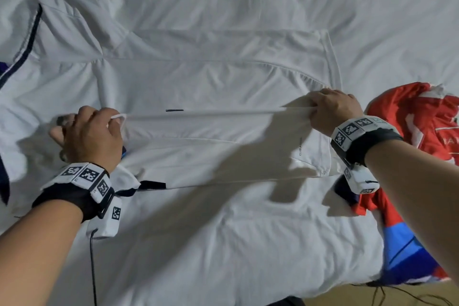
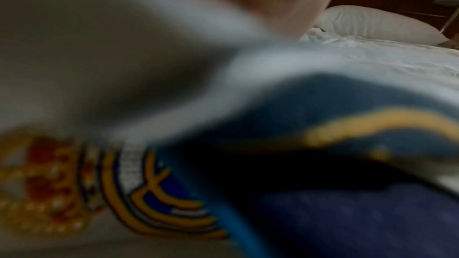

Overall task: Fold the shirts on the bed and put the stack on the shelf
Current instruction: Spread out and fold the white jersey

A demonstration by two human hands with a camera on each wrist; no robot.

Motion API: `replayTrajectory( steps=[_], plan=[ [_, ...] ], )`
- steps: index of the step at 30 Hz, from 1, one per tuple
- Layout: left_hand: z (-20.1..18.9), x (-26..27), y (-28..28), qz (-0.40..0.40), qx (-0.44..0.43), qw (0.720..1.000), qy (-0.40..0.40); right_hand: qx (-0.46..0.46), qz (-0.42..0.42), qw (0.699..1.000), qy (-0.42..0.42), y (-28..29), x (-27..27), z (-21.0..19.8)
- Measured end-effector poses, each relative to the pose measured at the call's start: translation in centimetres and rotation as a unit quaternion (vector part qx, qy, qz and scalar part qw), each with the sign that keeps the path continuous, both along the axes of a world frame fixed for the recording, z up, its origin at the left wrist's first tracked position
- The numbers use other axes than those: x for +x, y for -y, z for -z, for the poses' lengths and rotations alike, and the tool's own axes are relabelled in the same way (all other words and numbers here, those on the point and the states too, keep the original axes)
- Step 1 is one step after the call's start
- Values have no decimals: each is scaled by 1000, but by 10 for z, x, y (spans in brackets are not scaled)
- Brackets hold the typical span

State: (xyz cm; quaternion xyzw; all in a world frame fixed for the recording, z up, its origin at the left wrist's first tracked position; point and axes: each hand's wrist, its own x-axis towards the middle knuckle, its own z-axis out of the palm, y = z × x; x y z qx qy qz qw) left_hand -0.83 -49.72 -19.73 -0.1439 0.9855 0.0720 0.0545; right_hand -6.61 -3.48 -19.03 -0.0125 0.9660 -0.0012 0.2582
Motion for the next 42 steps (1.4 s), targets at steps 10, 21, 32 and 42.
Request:
replayTrajectory(
  steps=[10, 21, 32, 42],
  plan=[
    [-14, 27, -51, 119, -4, 993, 27, -71, 44, 979, -186, 35, 51, -3],
    [44, 90, -60, 209, -14, 972, 103, -51, -49, 997, -25, 76, 114, 41],
    [36, 80, -58, 188, -2, 975, 121, 2, 42, 997, -64, 34, 121, 29],
    [37, 75, -60, 165, 9, 977, 135, -35, -77, 995, -45, 79, 99, 44]
  ],
)
